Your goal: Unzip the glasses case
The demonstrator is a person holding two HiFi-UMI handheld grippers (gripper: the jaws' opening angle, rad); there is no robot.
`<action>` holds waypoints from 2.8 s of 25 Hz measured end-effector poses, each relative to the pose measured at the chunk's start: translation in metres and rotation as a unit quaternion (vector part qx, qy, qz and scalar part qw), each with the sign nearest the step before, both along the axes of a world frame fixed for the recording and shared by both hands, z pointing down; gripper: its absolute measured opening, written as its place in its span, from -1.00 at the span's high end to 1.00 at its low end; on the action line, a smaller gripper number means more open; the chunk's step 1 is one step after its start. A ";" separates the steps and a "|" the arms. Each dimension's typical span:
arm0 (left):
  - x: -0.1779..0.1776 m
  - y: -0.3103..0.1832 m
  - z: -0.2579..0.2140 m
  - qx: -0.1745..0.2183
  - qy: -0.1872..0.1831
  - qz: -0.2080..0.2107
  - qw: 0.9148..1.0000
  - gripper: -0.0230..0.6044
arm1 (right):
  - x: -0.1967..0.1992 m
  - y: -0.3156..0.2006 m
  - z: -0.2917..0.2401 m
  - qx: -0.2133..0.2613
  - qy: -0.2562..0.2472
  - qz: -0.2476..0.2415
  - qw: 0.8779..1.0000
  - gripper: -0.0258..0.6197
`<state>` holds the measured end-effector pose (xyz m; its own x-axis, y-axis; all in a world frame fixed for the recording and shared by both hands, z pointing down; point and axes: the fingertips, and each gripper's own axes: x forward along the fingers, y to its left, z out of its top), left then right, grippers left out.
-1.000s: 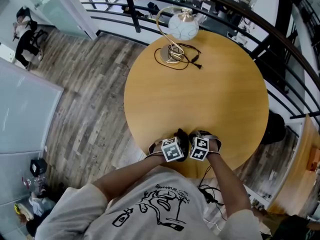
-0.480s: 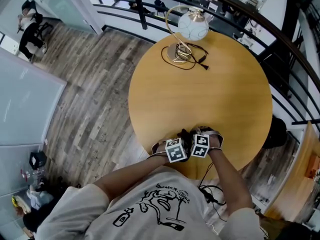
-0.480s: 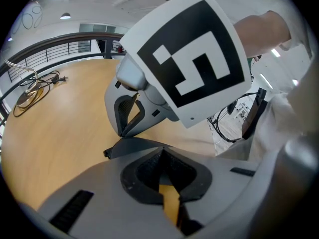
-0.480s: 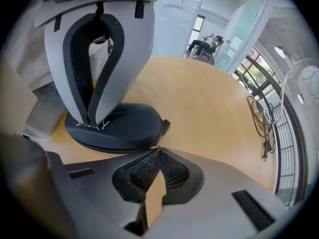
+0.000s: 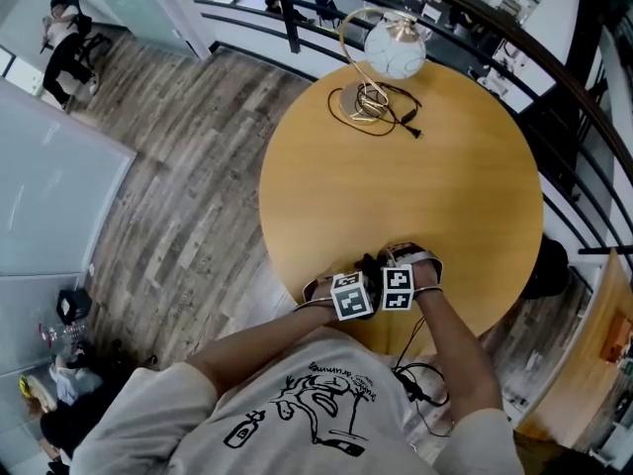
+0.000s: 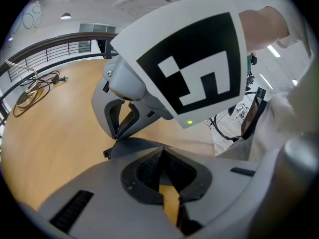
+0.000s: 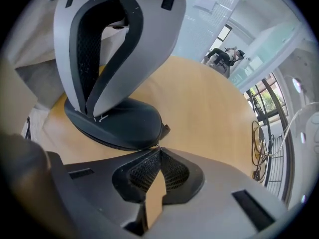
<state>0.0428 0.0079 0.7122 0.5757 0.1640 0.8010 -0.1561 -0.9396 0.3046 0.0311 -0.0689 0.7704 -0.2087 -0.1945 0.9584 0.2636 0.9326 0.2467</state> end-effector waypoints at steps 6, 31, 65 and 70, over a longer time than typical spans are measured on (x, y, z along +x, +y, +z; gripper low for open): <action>-0.001 0.000 -0.001 0.006 0.002 0.005 1.000 0.91 | -0.007 -0.003 -0.002 0.040 0.004 -0.061 0.997 0.85; -0.008 -0.029 -0.043 -0.043 0.107 -0.150 0.982 0.91 | 0.057 -0.002 -0.076 -0.039 -0.287 0.461 0.839 0.84; -0.006 -0.016 -0.300 0.040 0.364 -0.240 0.899 0.91 | 0.023 0.080 -0.359 0.003 -0.579 0.539 0.611 0.84; -0.006 -0.017 -0.307 0.032 0.380 -0.249 0.890 0.91 | 0.028 0.080 -0.366 0.028 -0.585 0.537 0.607 0.85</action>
